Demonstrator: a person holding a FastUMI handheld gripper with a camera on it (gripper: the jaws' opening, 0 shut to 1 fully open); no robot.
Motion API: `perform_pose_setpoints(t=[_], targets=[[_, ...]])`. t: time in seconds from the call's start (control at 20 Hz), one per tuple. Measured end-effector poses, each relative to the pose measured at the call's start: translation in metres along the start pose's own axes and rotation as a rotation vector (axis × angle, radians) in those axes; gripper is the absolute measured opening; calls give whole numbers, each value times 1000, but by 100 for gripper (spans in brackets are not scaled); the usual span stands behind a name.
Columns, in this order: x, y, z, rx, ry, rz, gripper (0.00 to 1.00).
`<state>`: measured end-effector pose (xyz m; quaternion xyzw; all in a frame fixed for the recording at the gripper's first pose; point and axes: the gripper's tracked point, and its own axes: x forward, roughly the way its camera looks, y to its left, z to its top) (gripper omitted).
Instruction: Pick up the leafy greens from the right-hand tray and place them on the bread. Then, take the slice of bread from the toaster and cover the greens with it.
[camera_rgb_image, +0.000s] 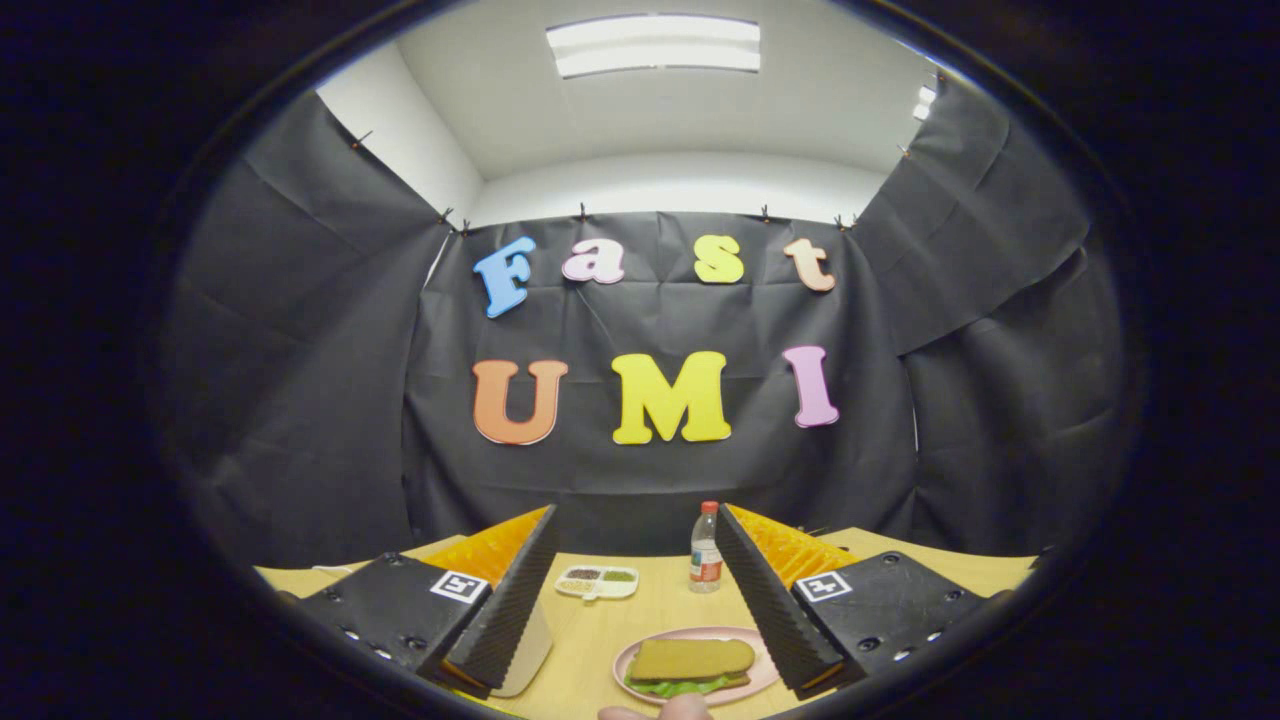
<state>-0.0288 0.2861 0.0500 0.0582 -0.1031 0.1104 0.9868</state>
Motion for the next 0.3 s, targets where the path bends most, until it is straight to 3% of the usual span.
perform_pose_setpoints(t=[0.3], targets=[[4,-3,-2,5,8,-9,95]])
